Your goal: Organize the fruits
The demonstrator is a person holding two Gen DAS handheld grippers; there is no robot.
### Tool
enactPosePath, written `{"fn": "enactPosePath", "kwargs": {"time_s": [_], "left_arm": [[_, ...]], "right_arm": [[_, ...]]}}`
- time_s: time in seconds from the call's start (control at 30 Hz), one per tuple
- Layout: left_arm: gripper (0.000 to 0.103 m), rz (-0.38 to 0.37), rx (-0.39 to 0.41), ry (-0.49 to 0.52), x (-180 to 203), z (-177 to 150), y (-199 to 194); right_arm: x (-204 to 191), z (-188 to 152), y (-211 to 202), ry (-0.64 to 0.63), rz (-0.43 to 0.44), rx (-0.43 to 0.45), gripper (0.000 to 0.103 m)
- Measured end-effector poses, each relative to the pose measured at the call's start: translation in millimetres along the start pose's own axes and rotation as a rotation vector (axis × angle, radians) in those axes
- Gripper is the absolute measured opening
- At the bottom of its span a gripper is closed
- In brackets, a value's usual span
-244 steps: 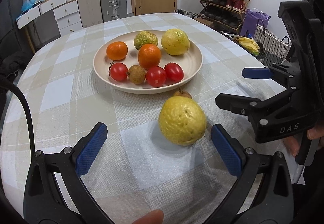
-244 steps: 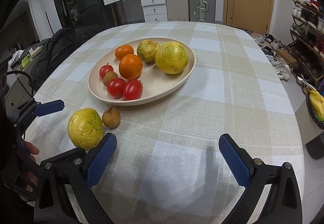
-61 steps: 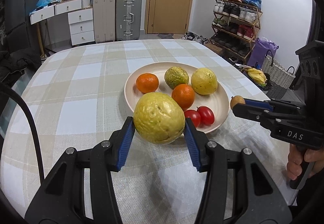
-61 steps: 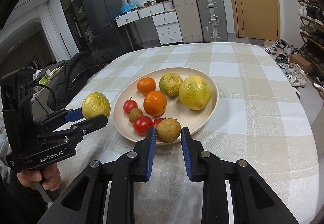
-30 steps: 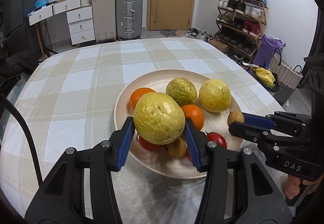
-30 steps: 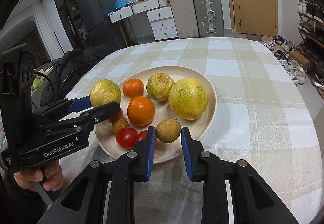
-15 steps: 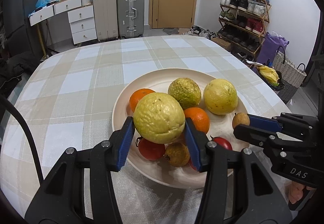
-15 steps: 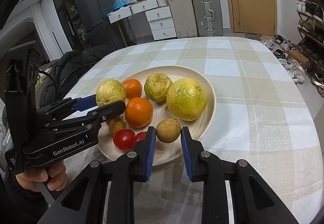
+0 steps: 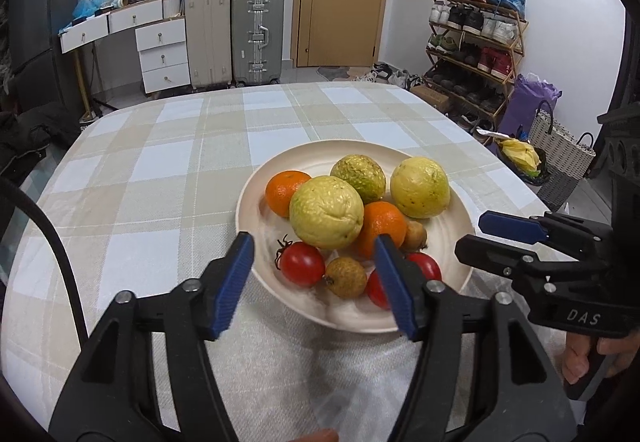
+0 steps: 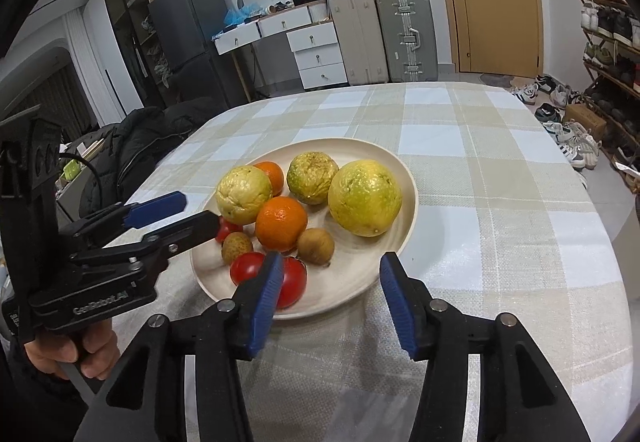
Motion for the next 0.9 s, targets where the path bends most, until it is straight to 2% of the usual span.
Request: {"fn": "enactPosePath", "kwargs": {"time_s": [0.07, 0.13, 0.2, 0.27, 0.33, 0.67, 0.9], "left_arm": [[0.075, -0.004, 0.015, -0.013, -3, -2, -10], [0.085, -0.005, 0.037, -0.026, -7, -4, -21], [0.087, -0.008, 0.063, -0.025, -9, -6, -32], [0.095, -0.007, 0.074, -0.025, -11, -8, -41], [0.102, -0.012, 0.095, -0.023, -12, -10, -51], [0.102, -0.022, 0.179, -0.001, -14, -22, -99], [0.102, -0.028, 0.204, 0.034, -7, -33, -111]], "right_arm": [[0, -1, -2, -0.005, -0.005, 0.003, 0.08], [0, -3, -7, -0.009, -0.014, 0.02, 0.09], [0, -3, -12, -0.015, -0.023, 0.038, 0.095], [-1, -2, -18, -0.02, -0.024, 0.058, 0.102], [-2, -1, -23, -0.025, -0.018, 0.085, 0.103], [-14, -6, -50, -0.077, -0.004, 0.176, 0.103], [-25, -10, -57, -0.108, 0.006, 0.221, 0.103]]}}
Point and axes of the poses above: each gripper's, at about its wrist camera, not at the fingertips, and y roughly the way its jaws point, x to its right, z to its top, the point moved 6 cm from there along y, roughly the way its jaws point, and after that the axes turned 10 degrees about -y, right-handed, at the moved point
